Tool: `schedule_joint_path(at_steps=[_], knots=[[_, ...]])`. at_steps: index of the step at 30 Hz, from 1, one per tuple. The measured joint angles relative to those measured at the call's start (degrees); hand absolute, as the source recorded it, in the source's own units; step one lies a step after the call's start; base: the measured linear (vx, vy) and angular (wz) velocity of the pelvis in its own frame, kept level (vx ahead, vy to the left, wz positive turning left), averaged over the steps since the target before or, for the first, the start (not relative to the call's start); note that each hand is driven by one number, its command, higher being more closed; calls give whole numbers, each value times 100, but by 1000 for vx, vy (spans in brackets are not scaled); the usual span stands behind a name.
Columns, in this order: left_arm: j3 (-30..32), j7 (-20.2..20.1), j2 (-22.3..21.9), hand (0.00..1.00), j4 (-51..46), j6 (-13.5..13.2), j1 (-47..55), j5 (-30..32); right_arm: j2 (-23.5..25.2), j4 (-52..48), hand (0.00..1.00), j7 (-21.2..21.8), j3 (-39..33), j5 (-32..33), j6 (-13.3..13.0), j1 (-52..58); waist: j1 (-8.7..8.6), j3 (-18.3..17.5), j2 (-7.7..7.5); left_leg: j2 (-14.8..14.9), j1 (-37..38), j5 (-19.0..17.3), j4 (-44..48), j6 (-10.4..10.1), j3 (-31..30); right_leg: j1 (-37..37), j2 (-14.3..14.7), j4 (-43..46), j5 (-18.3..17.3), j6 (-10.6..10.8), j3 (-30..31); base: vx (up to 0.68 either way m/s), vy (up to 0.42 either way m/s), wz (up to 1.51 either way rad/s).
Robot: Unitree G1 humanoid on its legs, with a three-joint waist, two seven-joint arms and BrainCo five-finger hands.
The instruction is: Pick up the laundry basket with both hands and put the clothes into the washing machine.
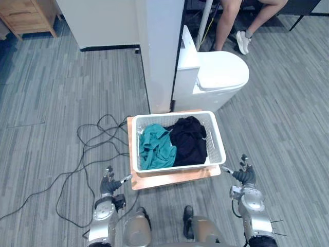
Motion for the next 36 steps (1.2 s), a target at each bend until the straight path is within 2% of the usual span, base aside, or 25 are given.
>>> schedule_joint_path(at_steps=[4,6,12,13,16,20,25,30,34,36], knots=[[-434,185,44,0,324,1,-893,-1,-149,861,0,-66,212,4,24,-1059,-7,70,44,-79,-273,218,-232,25,-77,-314,-13,-92,199,-67,9,17,-6,3],[-575,267,104,0,577,1,-1414,-1,-301,1221,0,-110,332,24,27,-1659,-1,275,96,-89,-268,270,-266,34,-87,-322,-16,-91,255,-83,22,-18,3,1],[-638,660,517,0,1609,27,-3029,12,-744,2175,0,-242,464,231,108,-3415,1,809,102,-168,-629,488,-318,68,-87,-767,-68,-79,475,-62,143,-113,9,-7],[-637,720,550,100,1838,60,-3269,23,-781,2339,100,-248,466,232,128,-3654,2,862,95,-165,-698,503,-316,71,-83,-869,-52,-81,534,-84,197,-130,14,-15],[-636,728,533,100,2193,168,-3596,62,-806,2585,100,-252,474,237,158,-4050,-11,873,100,-163,-950,515,-241,88,-82,-1099,-44,-86,620,-55,257,-109,11,-11],[-518,817,456,100,2205,191,-3823,79,-930,2566,100,-250,624,350,208,-4200,3,925,123,-138,-1178,524,-87,106,-107,-1279,-22,-65,651,-47,293,-97,-6,-3],[-480,962,596,100,2197,228,-3959,56,-938,2536,100,-283,610,807,222,-4200,14,991,172,-68,-1331,520,36,104,-144,-1377,41,-53,684,-55,298,-45,-15,-2],[-406,951,740,100,1859,279,-3837,46,-855,1494,100,-403,592,1022,228,-3640,31,1125,226,-30,-1345,520,55,103,-89,-1465,79,34,682,-55,373,10,-16,-8],[-589,940,646,100,820,315,-3064,13,-802,244,100,-493,455,999,223,-2807,5,1126,225,-26,-1286,518,77,99,-170,-1381,90,59,682,-54,362,41,1,3],[-717,919,601,100,251,315,-2550,14,-705,-265,100,-492,418,907,217,-2274,-2,1144,218,-16,-1027,494,66,63,-219,-1124,106,56,677,-53,372,39,9,4]])
